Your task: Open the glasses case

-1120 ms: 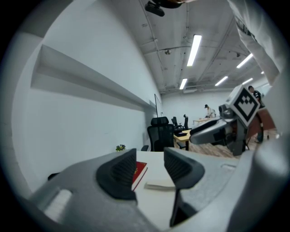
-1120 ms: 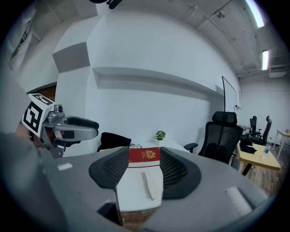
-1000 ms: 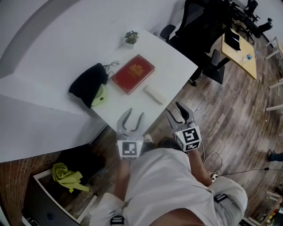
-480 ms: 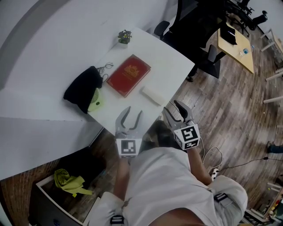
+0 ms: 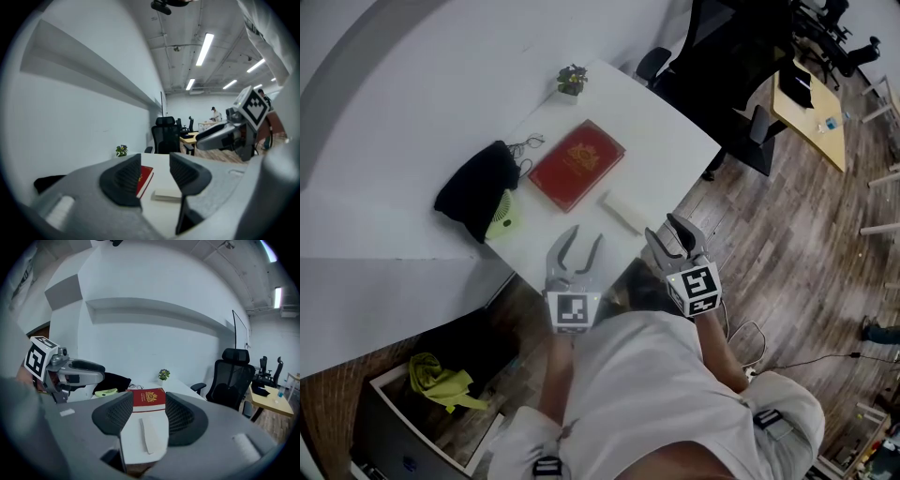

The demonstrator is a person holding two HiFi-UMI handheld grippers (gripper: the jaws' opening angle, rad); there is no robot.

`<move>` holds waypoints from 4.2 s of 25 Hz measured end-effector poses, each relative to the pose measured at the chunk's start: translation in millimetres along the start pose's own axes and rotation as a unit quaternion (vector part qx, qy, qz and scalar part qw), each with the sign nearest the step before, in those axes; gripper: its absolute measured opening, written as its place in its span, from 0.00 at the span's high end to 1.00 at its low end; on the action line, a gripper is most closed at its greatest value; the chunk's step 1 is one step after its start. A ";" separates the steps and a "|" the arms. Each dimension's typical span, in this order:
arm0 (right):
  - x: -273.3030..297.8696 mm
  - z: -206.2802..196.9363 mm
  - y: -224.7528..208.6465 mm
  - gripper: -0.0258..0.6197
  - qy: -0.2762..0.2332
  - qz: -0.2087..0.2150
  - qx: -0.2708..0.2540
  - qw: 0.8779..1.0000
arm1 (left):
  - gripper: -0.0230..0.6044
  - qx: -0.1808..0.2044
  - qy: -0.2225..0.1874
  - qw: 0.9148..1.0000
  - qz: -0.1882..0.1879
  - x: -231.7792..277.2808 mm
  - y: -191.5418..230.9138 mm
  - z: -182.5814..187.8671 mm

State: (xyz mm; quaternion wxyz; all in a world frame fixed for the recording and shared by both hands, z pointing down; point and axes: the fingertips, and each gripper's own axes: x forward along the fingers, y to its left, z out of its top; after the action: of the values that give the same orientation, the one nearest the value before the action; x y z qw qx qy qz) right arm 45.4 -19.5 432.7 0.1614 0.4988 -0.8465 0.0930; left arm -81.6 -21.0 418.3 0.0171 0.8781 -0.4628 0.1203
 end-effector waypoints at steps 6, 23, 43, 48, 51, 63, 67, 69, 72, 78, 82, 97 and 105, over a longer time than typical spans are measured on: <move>18.9 -6.2 -14.5 0.65 0.017 0.019 -0.001 1.000 | 0.66 0.002 0.009 1.000 0.006 20.7 4.2 -8.7; 62.4 -40.1 -37.8 0.65 0.069 0.063 0.003 0.996 | 0.67 -0.029 0.069 0.997 0.006 69.1 8.8 -57.7; 101.6 -99.0 -38.6 0.65 0.141 0.106 0.001 0.984 | 0.67 -0.052 0.139 0.989 -0.004 107.2 9.4 -120.0; 110.7 -110.1 -37.2 0.65 0.154 0.116 -0.008 0.981 | 0.67 -0.058 0.160 0.985 -0.008 114.0 7.5 -139.5; 115.2 -116.5 -34.9 0.65 0.161 0.122 -0.013 0.979 | 0.67 -0.061 0.171 0.983 -0.012 118.1 7.5 -148.6; 128.2 -144.4 -29.1 0.64 0.200 0.148 -0.025 0.968 | 0.67 -0.077 0.204 0.976 -0.022 134.3 3.5 -187.1; 131.8 -152.9 -25.8 0.62 0.213 0.160 -0.035 0.963 | 0.67 -0.079 0.214 0.973 -0.026 139.5 2.4 -197.3; 132.8 -156.7 -25.2 0.61 0.216 0.163 -0.038 0.962 | 0.67 -0.077 0.216 0.973 -0.025 142.8 2.5 -199.3; 133.8 -163.7 -25.1 0.61 0.222 0.166 -0.041 0.960 | 0.67 -0.077 0.221 0.972 -0.026 146.1 0.6 -206.2; 135.5 -176.3 -20.5 0.58 0.239 0.174 -0.046 0.954 | 0.67 -0.085 0.243 0.966 -0.026 146.8 -3.2 -225.4; 136.6 -183.3 -17.4 0.57 0.247 0.177 -0.050 0.951 | 0.67 -0.090 0.251 0.964 -0.023 147.6 -5.5 -232.7; 146.2 -207.9 -12.6 0.48 0.286 0.175 -0.077 0.939 | 0.67 -0.094 0.267 0.959 -0.029 156.6 -6.5 -246.5; 150.6 -218.5 -12.9 0.46 0.302 0.170 -0.084 0.934 | 0.67 -0.091 0.278 0.956 -0.026 157.8 -1.9 -250.6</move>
State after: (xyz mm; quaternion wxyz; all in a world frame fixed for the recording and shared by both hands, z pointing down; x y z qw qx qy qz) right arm 28.3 -78.8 691.1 0.4323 0.2800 -0.8350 0.1935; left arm -43.4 -112.1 697.6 0.2284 0.8166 -0.4256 0.3162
